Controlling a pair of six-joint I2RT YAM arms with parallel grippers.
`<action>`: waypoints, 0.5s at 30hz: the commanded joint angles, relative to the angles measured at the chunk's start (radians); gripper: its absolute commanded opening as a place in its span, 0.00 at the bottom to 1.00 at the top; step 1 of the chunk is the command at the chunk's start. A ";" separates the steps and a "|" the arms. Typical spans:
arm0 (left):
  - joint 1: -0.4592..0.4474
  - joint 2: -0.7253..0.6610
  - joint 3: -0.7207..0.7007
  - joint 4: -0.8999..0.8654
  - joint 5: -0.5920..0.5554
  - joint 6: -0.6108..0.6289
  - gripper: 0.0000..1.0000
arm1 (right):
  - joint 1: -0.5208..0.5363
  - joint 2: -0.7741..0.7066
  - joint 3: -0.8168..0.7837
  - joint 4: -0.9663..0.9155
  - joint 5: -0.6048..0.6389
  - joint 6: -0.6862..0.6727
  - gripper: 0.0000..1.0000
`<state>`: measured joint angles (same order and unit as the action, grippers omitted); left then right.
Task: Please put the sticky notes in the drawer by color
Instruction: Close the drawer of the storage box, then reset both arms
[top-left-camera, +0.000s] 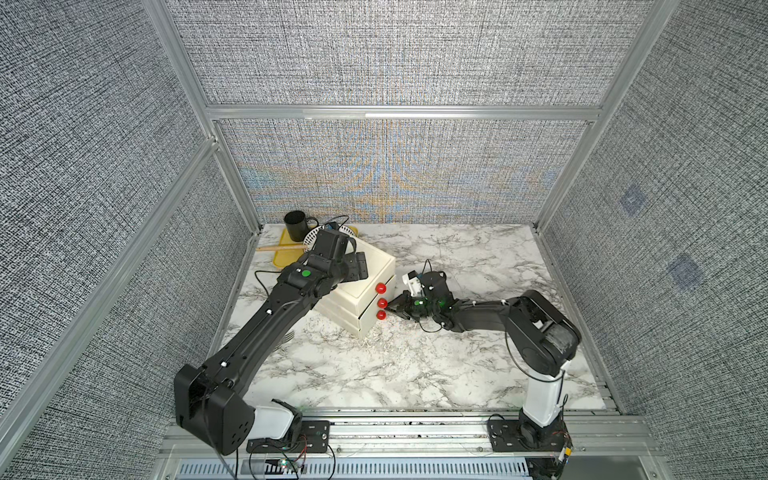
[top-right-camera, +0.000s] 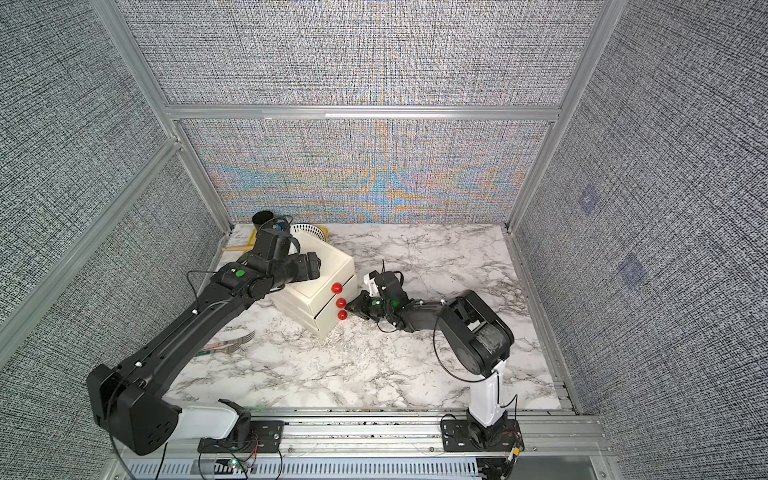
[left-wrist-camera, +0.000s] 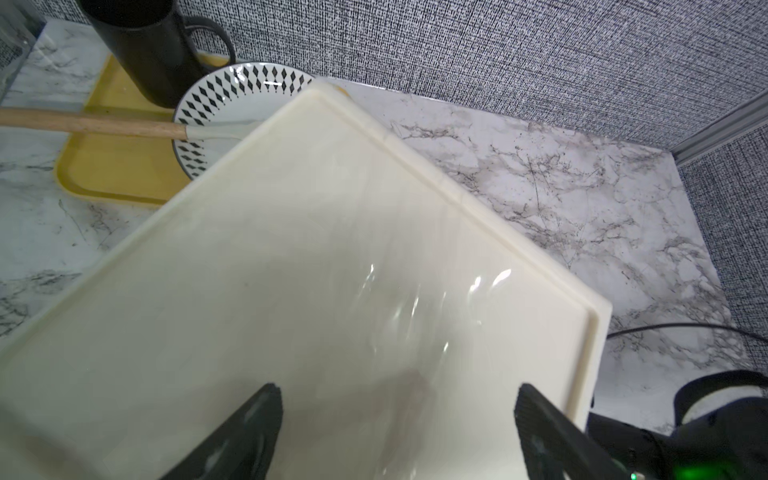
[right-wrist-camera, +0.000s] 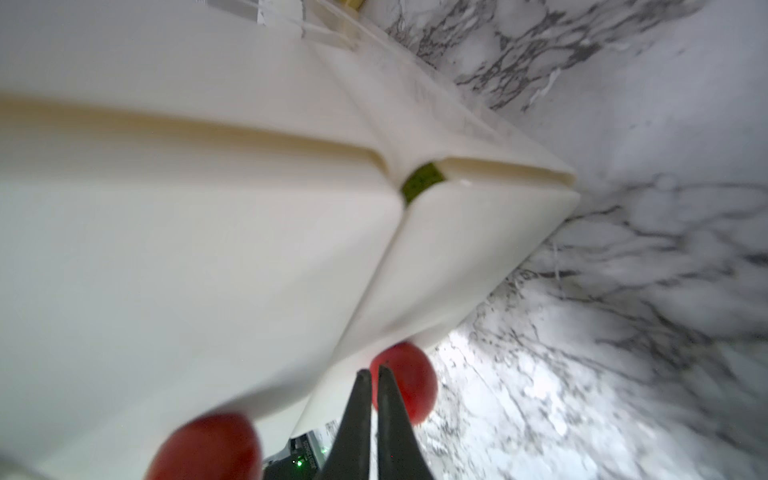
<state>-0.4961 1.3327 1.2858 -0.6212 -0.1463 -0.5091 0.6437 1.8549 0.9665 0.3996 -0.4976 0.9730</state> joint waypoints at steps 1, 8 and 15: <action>0.002 -0.080 -0.017 -0.012 -0.167 0.015 0.93 | -0.003 -0.101 0.026 -0.335 0.174 -0.225 0.12; 0.013 -0.417 -0.430 0.500 -0.484 0.183 0.96 | -0.072 -0.421 -0.019 -0.589 0.563 -0.465 0.23; 0.159 -0.480 -0.745 0.856 -0.451 0.365 0.99 | -0.165 -0.729 -0.296 -0.236 1.004 -0.867 0.57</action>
<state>-0.3840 0.8509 0.5804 0.0158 -0.5922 -0.2272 0.4923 1.1870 0.7567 -0.0132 0.2554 0.3691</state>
